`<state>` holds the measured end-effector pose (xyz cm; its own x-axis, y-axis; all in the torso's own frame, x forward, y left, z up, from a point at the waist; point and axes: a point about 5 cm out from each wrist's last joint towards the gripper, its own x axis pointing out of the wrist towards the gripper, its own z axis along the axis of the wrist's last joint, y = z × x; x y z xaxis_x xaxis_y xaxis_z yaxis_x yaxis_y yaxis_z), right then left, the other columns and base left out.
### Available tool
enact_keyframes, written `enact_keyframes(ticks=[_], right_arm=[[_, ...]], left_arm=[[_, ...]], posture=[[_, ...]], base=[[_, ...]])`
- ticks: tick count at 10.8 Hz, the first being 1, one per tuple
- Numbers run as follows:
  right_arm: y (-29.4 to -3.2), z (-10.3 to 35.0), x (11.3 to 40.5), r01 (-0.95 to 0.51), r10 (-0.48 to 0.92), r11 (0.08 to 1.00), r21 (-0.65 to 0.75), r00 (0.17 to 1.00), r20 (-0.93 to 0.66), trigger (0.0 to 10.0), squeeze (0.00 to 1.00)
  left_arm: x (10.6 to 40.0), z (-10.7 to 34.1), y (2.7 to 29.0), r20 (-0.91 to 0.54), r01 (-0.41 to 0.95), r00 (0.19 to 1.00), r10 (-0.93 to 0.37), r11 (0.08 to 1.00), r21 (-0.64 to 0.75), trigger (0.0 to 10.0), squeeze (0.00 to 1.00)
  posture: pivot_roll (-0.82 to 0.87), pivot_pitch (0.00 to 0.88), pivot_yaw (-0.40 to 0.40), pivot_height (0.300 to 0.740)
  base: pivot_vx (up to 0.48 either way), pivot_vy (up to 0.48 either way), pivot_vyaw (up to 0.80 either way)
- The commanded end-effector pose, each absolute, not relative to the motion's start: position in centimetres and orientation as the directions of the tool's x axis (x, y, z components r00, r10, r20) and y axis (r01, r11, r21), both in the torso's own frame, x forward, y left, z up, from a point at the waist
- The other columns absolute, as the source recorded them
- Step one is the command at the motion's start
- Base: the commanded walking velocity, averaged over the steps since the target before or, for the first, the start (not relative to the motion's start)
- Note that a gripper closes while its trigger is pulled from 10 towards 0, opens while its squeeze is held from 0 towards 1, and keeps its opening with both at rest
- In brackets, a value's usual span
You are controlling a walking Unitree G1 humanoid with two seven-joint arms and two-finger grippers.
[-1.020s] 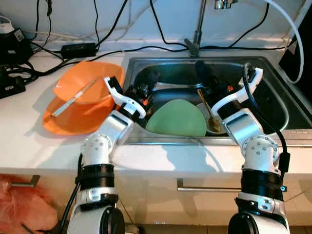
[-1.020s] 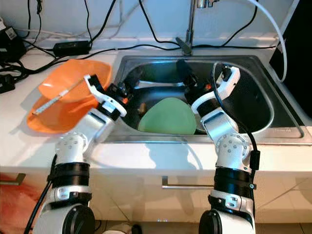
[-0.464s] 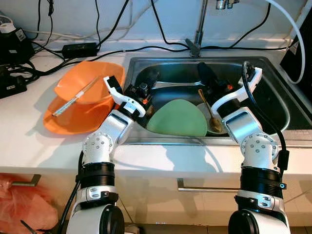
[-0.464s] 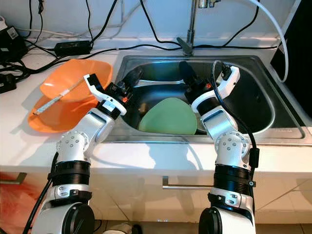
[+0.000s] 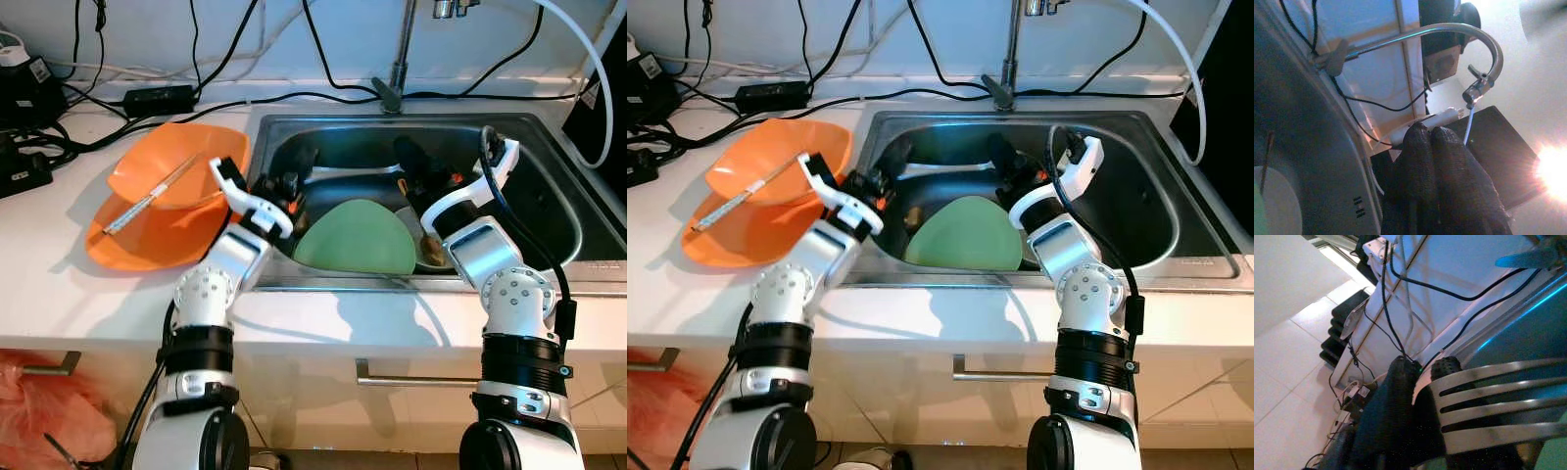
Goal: Kitchen organization
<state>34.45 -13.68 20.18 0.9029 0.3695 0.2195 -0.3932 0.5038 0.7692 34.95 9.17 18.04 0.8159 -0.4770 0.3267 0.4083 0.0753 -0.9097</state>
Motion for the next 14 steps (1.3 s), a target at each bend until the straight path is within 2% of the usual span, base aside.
enact_keyframes(ticks=[1,2,3,4,5,6,7,8,9,11,13,14], right_arm=[[-14.4,21.9,34.6,-0.422,0.337,0.525,0.739,0.900,0.275,0.0,0.00],[-14.4,21.9,34.6,-0.420,0.335,0.526,0.740,0.902,0.274,0.0,0.00],[-14.4,21.9,34.7,-0.417,0.332,0.527,0.740,0.903,0.273,0.0,0.00],[-14.4,21.9,34.7,-0.412,0.327,0.529,0.742,0.906,0.270,1.2,0.00],[-14.4,21.9,34.8,-0.406,0.320,0.531,0.743,0.909,0.268,1.5,0.00],[-14.5,21.9,34.9,-0.397,0.308,0.536,0.745,0.913,0.265,4.8,0.00],[-14.7,21.6,35.1,-0.371,0.285,0.547,0.750,0.925,0.250,10.0,0.00],[-14.9,21.6,35.3,-0.358,0.272,0.557,0.750,0.931,0.242,10.0,0.00],[-15.0,21.7,35.5,-0.351,0.263,0.563,0.748,0.934,0.241,10.0,0.00],[-15.5,21.6,35.8,-0.296,0.203,0.640,0.709,0.955,0.215,10.0,0.00],[-16.4,20.9,36.2,-0.210,0.142,0.812,0.545,0.976,0.164,10.0,0.00],[-16.4,20.3,36.2,-0.176,0.133,0.914,0.366,0.981,0.139,10.0,0.00]], left_arm=[[35.0,16.9,9.9,0.251,0.367,0.852,-0.460,0.181,-0.912,2.3,0.00],[34.9,16.7,9.9,0.232,0.364,0.853,-0.468,0.212,-0.907,5.8,0.00],[34.9,16.6,10.1,0.211,0.357,0.854,-0.476,0.240,-0.903,10.0,0.16],[34.7,16.5,10.0,0.199,0.352,0.852,-0.485,0.248,-0.903,10.0,1.00],[34.6,16.4,9.6,0.187,0.349,0.848,-0.496,0.257,-0.901,10.0,1.00],[34.1,16.0,8.9,0.165,0.348,0.833,-0.528,0.269,-0.898,10.0,1.00],[34.6,17.0,10.5,0.149,0.364,0.810,-0.567,0.288,-0.886,10.0,1.00],[34.2,17.9,10.3,0.152,0.384,0.796,-0.585,0.295,-0.875,10.0,1.00],[33.5,18.2,8.8,0.114,0.366,0.785,-0.609,0.307,-0.878,10.0,1.00],[34.8,18.0,7.1,0.033,0.384,0.730,-0.683,0.369,-0.846,10.0,1.00],[35.8,17.9,5.2,-0.005,0.424,0.688,-0.725,0.407,-0.809,10.0,1.00],[35.7,17.4,4.7,-0.030,0.443,0.675,-0.738,0.437,-0.782,10.0,1.00]], posture=[[0.11,0.024,0.061,0.740],[0.11,0.024,0.061,0.740],[0.11,0.025,0.061,0.740],[0.12,0.025,0.062,0.740],[0.12,0.024,0.063,0.740],[0.12,0.025,0.062,0.740],[0.12,0.018,0.063,0.740],[0.12,0.018,0.063,0.740],[0.12,0.018,0.062,0.740],[0.12,0.020,0.062,0.740],[0.12,0.020,0.062,0.740],[0.12,0.020,0.061,0.740]], base=[[0.000,0.000,0.00],[0.000,0.000,0.00],[0.000,0.000,0.00],[0.000,0.000,0.00],[0.000,0.000,0.00],[0.000,0.000,0.00],[0.000,0.000,0.00],[0.000,0.000,0.00],[0.000,0.000,0.00],[0.000,0.000,0.00],[0.000,0.000,0.00],[0.000,0.000,0.00]])
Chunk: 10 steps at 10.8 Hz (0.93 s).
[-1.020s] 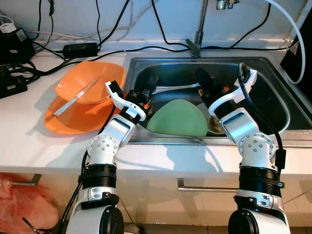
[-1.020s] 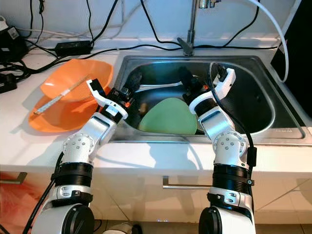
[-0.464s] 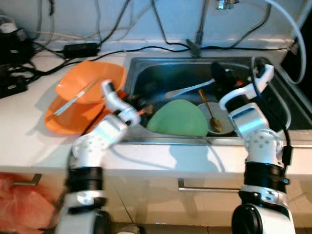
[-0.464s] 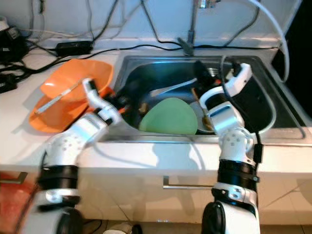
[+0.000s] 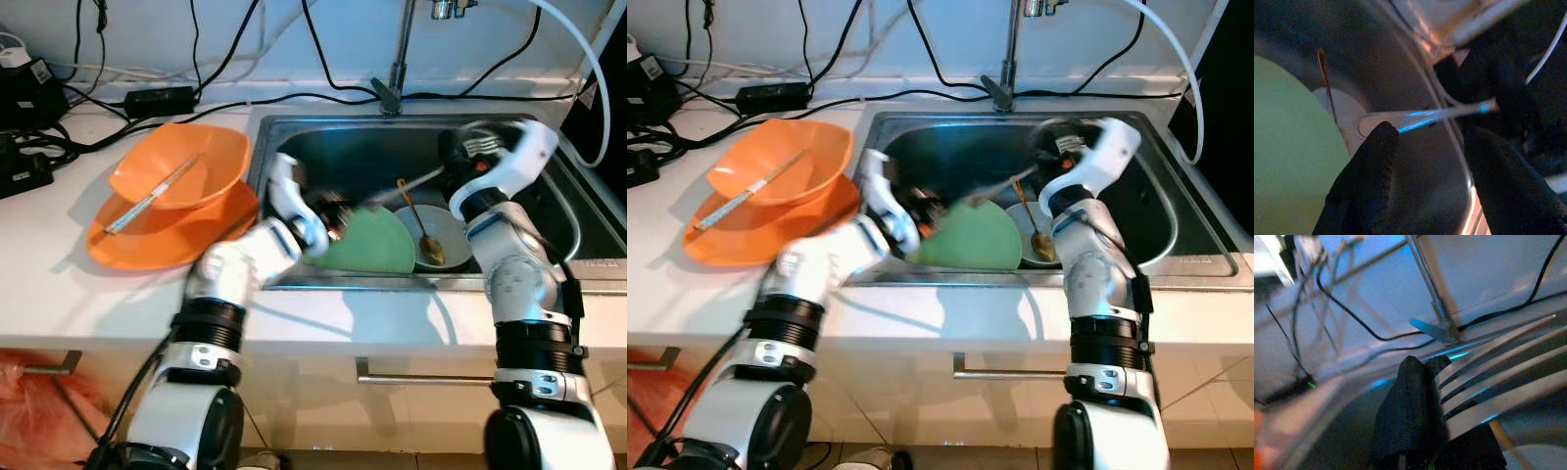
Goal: Kitchen organization
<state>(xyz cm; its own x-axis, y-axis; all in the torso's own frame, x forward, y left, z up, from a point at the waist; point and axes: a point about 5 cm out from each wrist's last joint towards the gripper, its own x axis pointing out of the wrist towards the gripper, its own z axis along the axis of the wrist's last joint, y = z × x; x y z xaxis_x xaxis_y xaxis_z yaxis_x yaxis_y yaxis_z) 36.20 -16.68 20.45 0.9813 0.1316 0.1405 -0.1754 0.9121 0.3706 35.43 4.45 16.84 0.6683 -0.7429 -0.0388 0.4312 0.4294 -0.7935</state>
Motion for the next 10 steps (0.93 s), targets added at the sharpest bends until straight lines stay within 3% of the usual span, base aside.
enact_keyframes(ticks=[1,2,4,5,6,10], right_arm=[[-16.5,19.7,36.3,-0.150,0.123,0.944,0.294,0.986,0.108,10.0,0.00],[-16.6,18.4,36.4,-0.119,0.115,0.988,0.099,0.992,0.043,10.0,0.00],[-16.6,17.2,36.4,-0.121,0.120,0.992,-0.033,0.993,-0.013,10.0,0.00],[-16.5,16.8,36.4,-0.131,0.130,0.990,-0.058,0.991,-0.026,10.0,0.64],[-16.3,16.3,36.3,-0.154,0.150,0.985,-0.081,0.988,-0.047,10.0,1.00],[-15.4,15.6,36.2,-0.227,0.220,0.968,-0.107,0.973,-0.074,10.0,1.00]], left_arm=[[35.7,16.8,4.5,-0.054,0.468,0.657,-0.752,0.463,-0.753,10.0,1.00],[35.2,15.9,5.4,-0.077,0.529,0.632,-0.771,0.502,-0.684,10.0,1.00],[35.4,15.9,6.5,-0.090,0.625,0.633,-0.769,0.577,-0.526,10.0,1.00],[35.5,16.3,6.8,-0.088,0.666,0.626,-0.775,0.590,-0.457,10.0,1.00],[35.8,16.9,7.1,-0.098,0.718,0.599,-0.795,0.588,-0.372,10.0,1.00],[35.7,18.3,6.7,-0.106,0.798,0.548,-0.829,0.557,-0.232,10.0,1.00]], posture=[[0.12,0.019,0.061,0.740],[0.12,0.021,0.060,0.740],[0.12,0.021,0.060,0.740],[0.12,0.022,0.058,0.740],[0.13,0.022,0.058,0.740],[0.13,0.019,0.059,0.740]], base=[[0.000,0.000,0.00],[0.000,0.000,0.00],[0.000,0.000,0.00],[0.000,0.000,0.00],[0.000,0.000,0.00],[0.000,0.000,0.00]])
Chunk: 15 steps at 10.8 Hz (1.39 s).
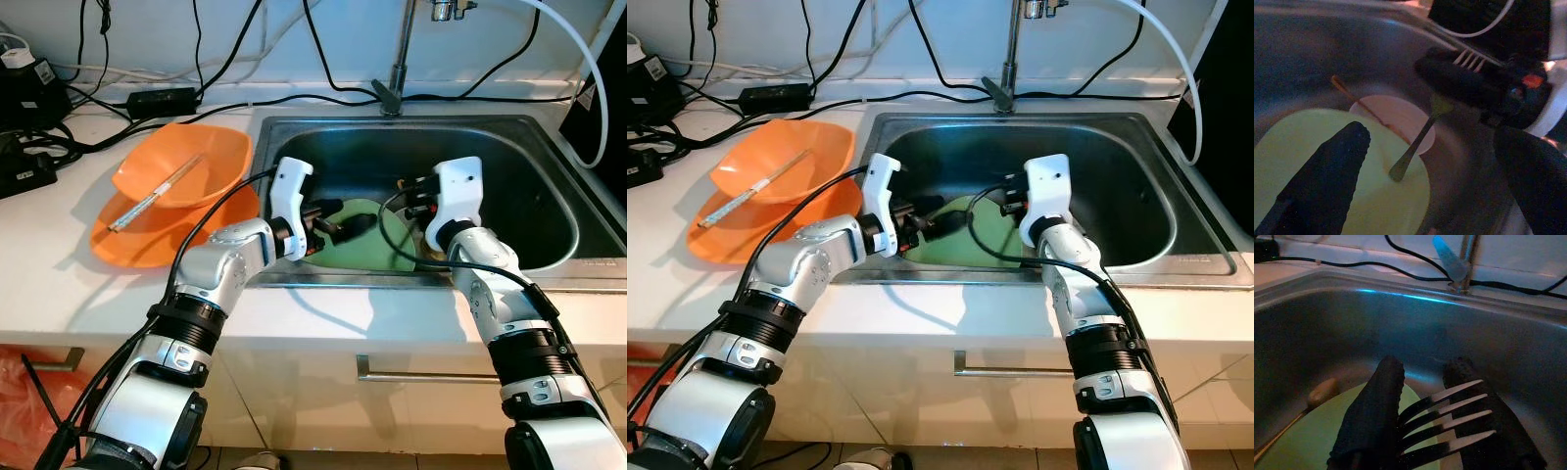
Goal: Kitchen organization
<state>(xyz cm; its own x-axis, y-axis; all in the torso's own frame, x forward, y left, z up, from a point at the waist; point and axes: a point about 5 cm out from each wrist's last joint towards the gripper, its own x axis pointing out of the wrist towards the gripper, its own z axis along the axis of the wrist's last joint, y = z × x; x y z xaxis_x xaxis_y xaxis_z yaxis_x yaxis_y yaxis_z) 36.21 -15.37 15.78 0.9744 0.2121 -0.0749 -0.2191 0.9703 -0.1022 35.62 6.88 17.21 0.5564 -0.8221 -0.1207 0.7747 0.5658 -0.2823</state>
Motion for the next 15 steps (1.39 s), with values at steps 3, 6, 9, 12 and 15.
enact_keyframes(ticks=[3,6,9,12,15], right_arm=[[-16.0,15.8,36.4,-0.208,0.196,0.957,-0.204,0.978,-0.075,10.0,1.00],[-17.0,16.6,36.7,-0.147,0.141,0.961,-0.236,0.989,-0.043,10.0,1.00],[-15.8,18.7,36.0,-0.222,0.226,0.967,-0.125,0.974,0.018,10.0,1.00],[-14.6,19.4,35.0,-0.305,0.310,0.947,-0.104,0.950,0.035,10.0,1.00],[-27.0,20.2,36.3,0.507,-0.421,0.698,-0.505,0.862,0.283,10.0,1.00]], left_arm=[[37.4,18.8,7.8,-0.133,0.797,0.571,-0.810,0.586,-0.148,10.0,1.00],[37.0,18.8,10.7,-0.072,0.710,0.703,-0.707,0.695,0.109,10.0,1.00],[21.6,21.1,9.7,0.090,0.617,0.750,-0.656,0.742,0.263,10.0,1.00],[32.6,23.3,14.0,0.054,0.446,0.879,-0.473,0.858,0.255,10.0,1.00],[33.1,23.2,14.2,0.158,0.214,0.961,-0.228,0.972,0.101,10.0,1.00]], posture=[[0.13,0.016,0.057,0.740],[0.13,0.012,0.060,0.740],[0.14,0.014,0.060,0.740],[0.15,0.011,0.063,0.740],[0.18,0.000,0.093,0.740]], base=[[0.000,0.000,0.00],[0.000,0.000,0.00],[0.000,0.000,0.00],[0.000,0.000,0.00],[0.000,0.000,0.00]])
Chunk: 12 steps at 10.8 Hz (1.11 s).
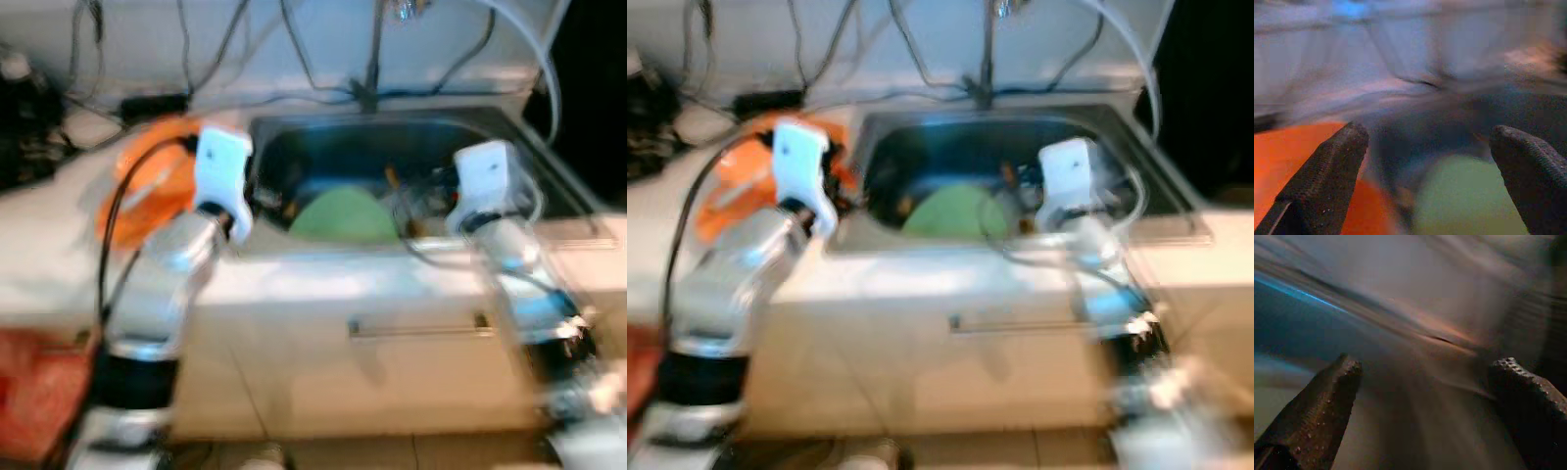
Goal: Kitchen organization
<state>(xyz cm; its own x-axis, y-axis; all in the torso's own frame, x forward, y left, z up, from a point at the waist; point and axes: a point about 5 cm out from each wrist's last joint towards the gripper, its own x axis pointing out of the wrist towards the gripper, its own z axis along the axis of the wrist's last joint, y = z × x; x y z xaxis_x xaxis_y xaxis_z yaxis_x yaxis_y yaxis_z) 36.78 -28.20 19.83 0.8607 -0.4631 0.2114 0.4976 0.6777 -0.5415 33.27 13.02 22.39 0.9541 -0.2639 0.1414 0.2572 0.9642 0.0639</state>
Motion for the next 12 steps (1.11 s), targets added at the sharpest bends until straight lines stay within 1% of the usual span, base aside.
enact_keyframes(ticks=[1,2,3,4,5,6,7,8,9,10,11,12], right_arm=[[-36.0,20.2,33.9,0.800,-0.816,0.470,-0.374,0.555,0.161,10.0,0.85],[-33.5,21.0,35.7,0.719,-0.701,0.660,-0.218,0.693,0.166,10.0,1.00],[-27.8,21.2,38.1,0.539,-0.499,0.820,-0.191,0.838,0.222,10.0,0.00],[-24.7,20.8,39.0,0.474,-0.414,0.839,-0.267,0.875,0.250,10.0,0.00],[-23.4,20.7,39.5,0.466,-0.398,0.827,-0.314,0.880,0.258,10.0,0.00],[-23.7,20.6,39.5,0.480,-0.414,0.818,-0.317,0.874,0.256,10.0,0.00],[-23.6,20.2,39.5,0.461,-0.390,0.810,-0.363,0.885,0.255,10.0,0.00],[-24.0,19.6,39.2,0.459,-0.389,0.796,-0.395,0.888,0.246,10.0,0.00],[-23.7,19.0,39.2,0.405,-0.347,0.839,-0.363,0.913,0.216,10.0,0.00],[-23.4,18.6,39.0,0.364,-0.303,0.870,-0.332,0.927,0.222,10.0,0.00],[-22.6,18.4,38.9,0.337,-0.262,0.883,-0.327,0.932,0.251,10.0,0.00],[-20.4,16.2,38.1,0.242,-0.179,0.930,-0.276,0.955,0.236,10.0,0.00]], left_arm=[[34.1,21.4,13.2,0.122,0.230,0.965,-0.234,0.972,0.044,10.0,1.00],[33.6,21.3,11.5,0.116,0.374,0.912,-0.394,0.913,0.160,10.0,0.00],[33.5,20.5,13.7,0.079,0.283,0.951,-0.300,0.943,0.174,10.0,0.00],[33.7,18.9,15.3,0.027,0.196,0.979,-0.200,0.974,0.117,10.0,0.00],[33.5,18.3,15.4,0.025,0.181,0.982,-0.186,0.975,0.128,10.0,0.00],[33.0,18.4,14.8,0.045,0.201,0.977,-0.208,0.973,0.113,10.0,0.00],[32.5,18.6,15.7,0.035,0.186,0.981,-0.192,0.973,0.136,10.0,0.00],[32.6,19.1,17.4,0.032,0.168,0.984,-0.174,0.974,0.154,10.0,0.00],[34.3,21.9,19.0,0.086,0.169,0.977,-0.195,0.955,0.242,10.0,0.00],[36.3,25.0,19.6,0.147,0.149,0.970,-0.196,0.949,0.279,10.0,0.00],[37.3,26.0,19.4,0.169,0.138,0.968,-0.184,0.958,0.250,10.0,0.00],[37.0,23.8,19.0,0.164,0.101,0.978,-0.131,0.979,0.177,10.0,0.00]], posture=[[0.27,0.000,0.139,0.740],[0.31,0.000,0.121,0.740],[0.36,0.013,0.127,0.740],[0.36,0.020,0.127,0.740],[0.37,0.051,0.140,0.740],[0.40,0.062,0.143,0.740],[0.42,0.083,0.162,0.740],[0.45,0.096,0.159,0.740],[0.47,0.101,0.167,0.740],[0.45,0.111,0.185,0.740],[0.39,0.097,0.229,0.740],[0.33,0.103,0.259,0.740]], base=[[0.000,0.000,0.00],[0.000,0.000,0.00],[0.000,0.000,0.00],[0.000,0.000,0.00],[0.000,0.000,0.00],[0.000,0.000,0.00],[0.000,0.000,0.00],[0.000,0.000,0.00],[0.000,0.000,0.00],[0.000,0.000,0.00],[0.000,0.000,0.00],[0.000,0.000,0.00]])
